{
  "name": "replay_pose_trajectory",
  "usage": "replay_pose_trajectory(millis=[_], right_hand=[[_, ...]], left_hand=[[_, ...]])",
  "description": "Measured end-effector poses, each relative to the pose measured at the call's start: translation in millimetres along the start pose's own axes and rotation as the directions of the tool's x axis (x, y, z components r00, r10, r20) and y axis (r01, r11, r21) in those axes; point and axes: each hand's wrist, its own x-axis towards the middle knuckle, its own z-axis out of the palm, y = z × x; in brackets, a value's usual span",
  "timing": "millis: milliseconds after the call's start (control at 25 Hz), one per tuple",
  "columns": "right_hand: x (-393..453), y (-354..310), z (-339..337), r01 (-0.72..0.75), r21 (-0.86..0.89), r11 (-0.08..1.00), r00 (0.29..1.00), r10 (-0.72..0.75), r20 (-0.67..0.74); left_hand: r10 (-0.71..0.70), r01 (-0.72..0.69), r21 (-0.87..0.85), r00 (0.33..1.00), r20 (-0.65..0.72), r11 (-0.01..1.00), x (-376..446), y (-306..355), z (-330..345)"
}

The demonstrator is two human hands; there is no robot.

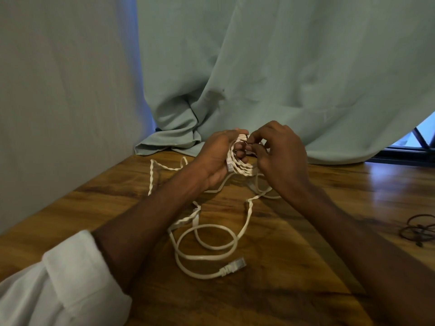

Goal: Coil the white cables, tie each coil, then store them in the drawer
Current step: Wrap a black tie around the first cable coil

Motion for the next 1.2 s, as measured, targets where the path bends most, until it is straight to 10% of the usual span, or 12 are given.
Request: replay_pose_trajectory(millis=[840, 1200], right_hand=[[3, -3, -1, -0.176, 0.198, 0.964, 0.98, 0.191, -0.059], [6, -8, -8, -0.238, 0.241, 0.941, 0.97, 0.245, 0.004]], left_hand=[[0.272, -0.245, 0.22, 0.957, -0.101, 0.944, 1, -9, 3], [0.515, -0.366, 0.605, 0.853, -0.086, 0.707, 0, -16, 1]])
